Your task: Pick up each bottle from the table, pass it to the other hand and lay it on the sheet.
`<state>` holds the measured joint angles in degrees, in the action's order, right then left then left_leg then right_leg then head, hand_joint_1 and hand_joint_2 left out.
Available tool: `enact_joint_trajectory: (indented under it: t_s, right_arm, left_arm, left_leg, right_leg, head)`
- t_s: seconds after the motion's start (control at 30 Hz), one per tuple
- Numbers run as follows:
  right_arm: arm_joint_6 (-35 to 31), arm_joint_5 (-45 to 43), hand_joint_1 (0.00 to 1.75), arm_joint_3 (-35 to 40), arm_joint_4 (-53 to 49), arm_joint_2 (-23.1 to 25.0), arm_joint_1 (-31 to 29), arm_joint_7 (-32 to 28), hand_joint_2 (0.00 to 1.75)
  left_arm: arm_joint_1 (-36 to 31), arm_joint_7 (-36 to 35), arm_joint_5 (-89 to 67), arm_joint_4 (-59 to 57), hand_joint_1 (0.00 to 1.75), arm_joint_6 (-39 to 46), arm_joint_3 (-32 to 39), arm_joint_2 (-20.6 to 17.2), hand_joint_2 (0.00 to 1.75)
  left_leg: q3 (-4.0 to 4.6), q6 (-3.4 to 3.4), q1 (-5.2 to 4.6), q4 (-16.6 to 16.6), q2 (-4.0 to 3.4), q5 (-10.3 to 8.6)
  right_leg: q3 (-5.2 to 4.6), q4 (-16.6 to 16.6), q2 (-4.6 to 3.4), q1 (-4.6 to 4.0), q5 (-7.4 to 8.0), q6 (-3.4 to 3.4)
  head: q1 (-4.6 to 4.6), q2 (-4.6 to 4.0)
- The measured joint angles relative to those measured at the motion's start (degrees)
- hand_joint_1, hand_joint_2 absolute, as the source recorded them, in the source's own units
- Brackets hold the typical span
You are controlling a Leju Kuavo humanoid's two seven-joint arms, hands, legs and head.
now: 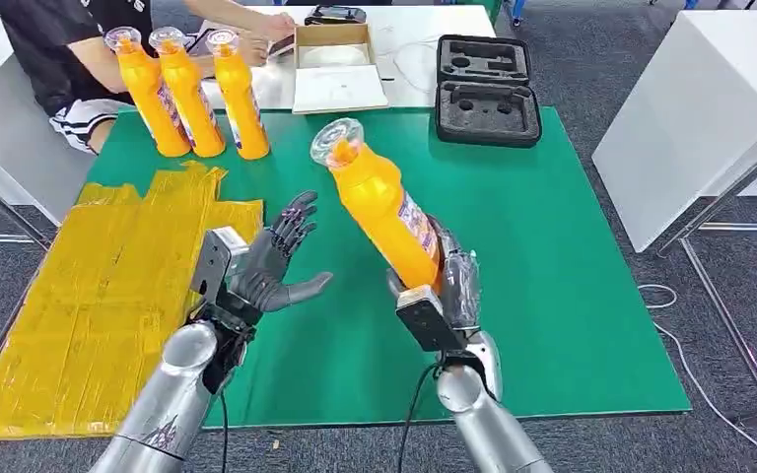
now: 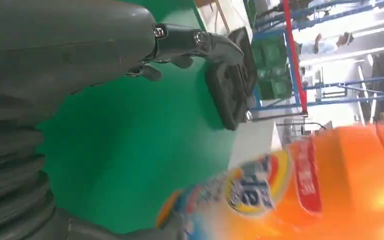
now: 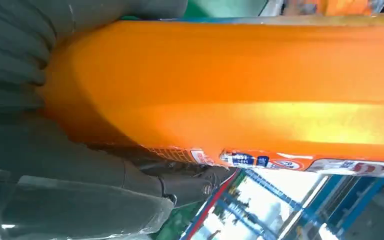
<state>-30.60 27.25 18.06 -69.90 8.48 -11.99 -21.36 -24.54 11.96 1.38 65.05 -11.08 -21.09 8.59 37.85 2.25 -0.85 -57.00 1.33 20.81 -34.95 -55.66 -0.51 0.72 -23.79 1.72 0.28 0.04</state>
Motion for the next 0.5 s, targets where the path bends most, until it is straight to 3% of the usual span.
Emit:
enact_joint_trajectory:
  t_s: [0.5]
  right_arm:
    - [1.5, 0.0, 1.75, 7.8, 8.8, 1.4, -3.9, -2.9, 1.75]
  left_arm:
    - [-0.9, -0.2, 3.3, -0.4, 0.00, 1.6, -3.9, 0.0, 1.75]
  left_leg:
    - [0.05, 0.00, 0.00, 0.0, 0.01, 0.00]
  right_leg:
    - [-0.03, 0.0, 0.01, 0.00, -0.01, -0.01]
  head:
    - [0.00, 0.00]
